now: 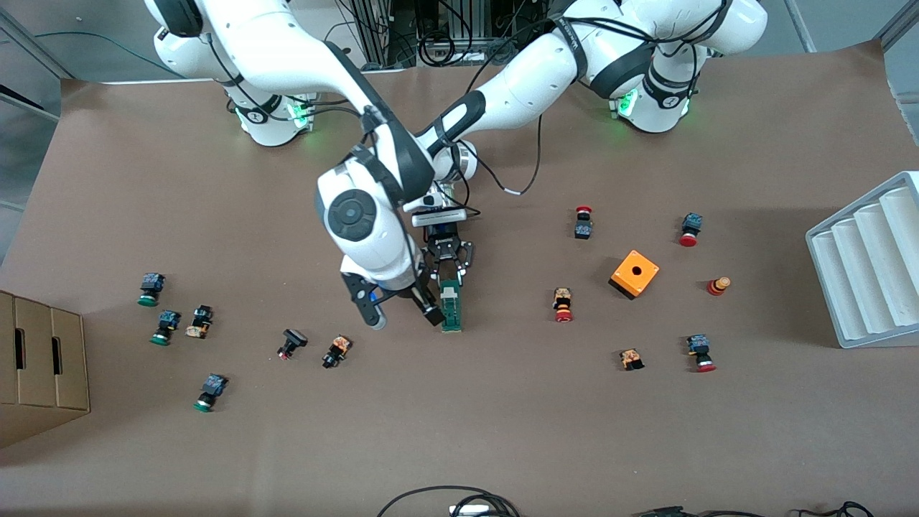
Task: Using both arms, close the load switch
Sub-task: 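Reach the right gripper to the switch while the left gripper waits, then grasp the green switch body with the right gripper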
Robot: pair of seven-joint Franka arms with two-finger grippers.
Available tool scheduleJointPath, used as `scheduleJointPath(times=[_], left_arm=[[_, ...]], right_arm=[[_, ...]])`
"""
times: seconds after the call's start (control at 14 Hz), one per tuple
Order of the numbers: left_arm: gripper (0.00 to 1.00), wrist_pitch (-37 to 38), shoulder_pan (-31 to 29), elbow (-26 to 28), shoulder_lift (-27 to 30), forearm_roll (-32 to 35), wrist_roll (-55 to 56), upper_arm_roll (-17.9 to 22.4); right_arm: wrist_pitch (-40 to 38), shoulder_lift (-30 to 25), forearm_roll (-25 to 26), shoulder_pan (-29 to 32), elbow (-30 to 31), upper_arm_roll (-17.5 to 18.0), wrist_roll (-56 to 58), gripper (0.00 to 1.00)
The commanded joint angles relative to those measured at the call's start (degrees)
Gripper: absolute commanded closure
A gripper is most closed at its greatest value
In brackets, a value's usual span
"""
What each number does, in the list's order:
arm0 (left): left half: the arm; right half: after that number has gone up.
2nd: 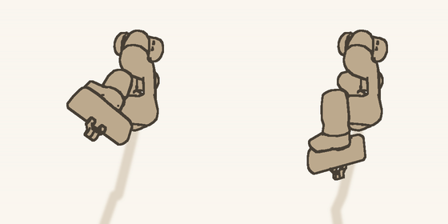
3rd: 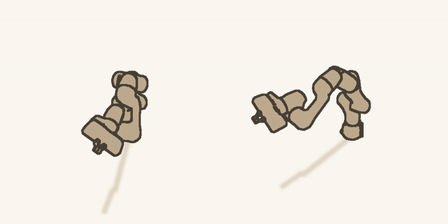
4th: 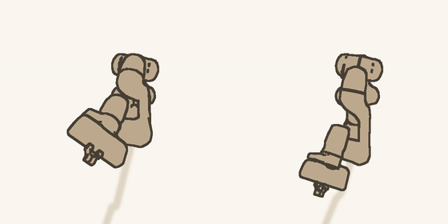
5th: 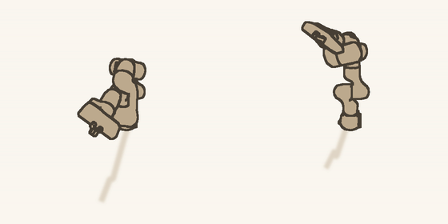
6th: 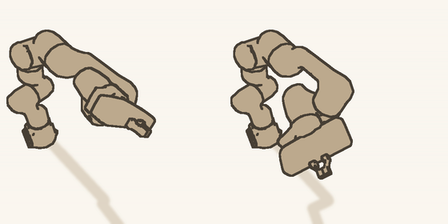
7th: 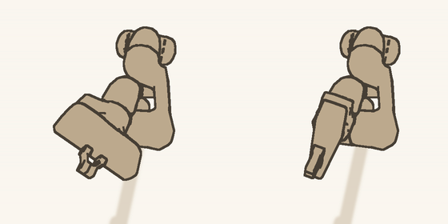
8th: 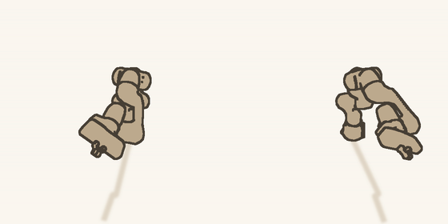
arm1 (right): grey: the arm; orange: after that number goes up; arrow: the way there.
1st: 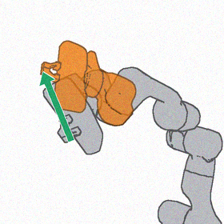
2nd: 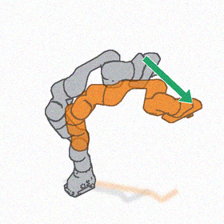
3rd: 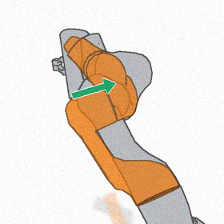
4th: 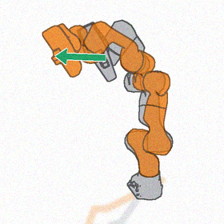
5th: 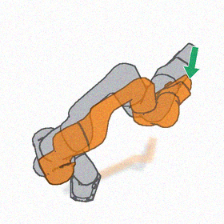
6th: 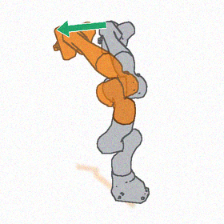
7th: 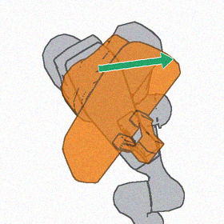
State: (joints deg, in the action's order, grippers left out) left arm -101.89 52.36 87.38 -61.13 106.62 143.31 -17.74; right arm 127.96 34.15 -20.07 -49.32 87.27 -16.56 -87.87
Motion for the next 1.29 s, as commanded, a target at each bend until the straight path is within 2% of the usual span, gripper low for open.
scheduleJointPath(times=[0.0, 0.14, 0.43, 0.5, 0.86, 1.21], left_arm=[[0.53, 0.29, -0.24, -1.59, -1.27, 0.96, -0.83, -0.45], [0.52, 0.29, -0.24, -1.59, -1.27, 0.96, -0.83, -0.45], [0.51, 0.29, -0.24, -1.59, -1.27, 0.96, -0.84, -0.45], [0.51, 0.29, -0.24, -1.59, -1.27, 0.96, -0.83, -0.45], [0.49, 0.29, -0.24, -1.51, -1.18, 0.96, -0.83, -0.45], [0.49, 0.29, -0.24, -1.42, -1.18, 0.96, -0.92, -0.45]], right_arm=[[4.66, 0.30, -1.56, -2.09, 3.33, -0.49, -4.49, 0.08], [7.38, 0.12, -1.56, -2.71, 6.14, 0.21, -4.77, 0.15], [13.61, 0.04, -1.56, -3.86, 11.06, 1.79, -6.52, 0.18], [15.64, 0.12, -1.56, -3.94, 12.29, 1.88, -7.13, 0.23], [18.29, 1.35, -1.56, -5.08, 13.18, 2.67, -8.28, 0.34], [22.68, 1.62, -1.56, -6.40, 16.35, 2.67, -8.81, 0.38]])
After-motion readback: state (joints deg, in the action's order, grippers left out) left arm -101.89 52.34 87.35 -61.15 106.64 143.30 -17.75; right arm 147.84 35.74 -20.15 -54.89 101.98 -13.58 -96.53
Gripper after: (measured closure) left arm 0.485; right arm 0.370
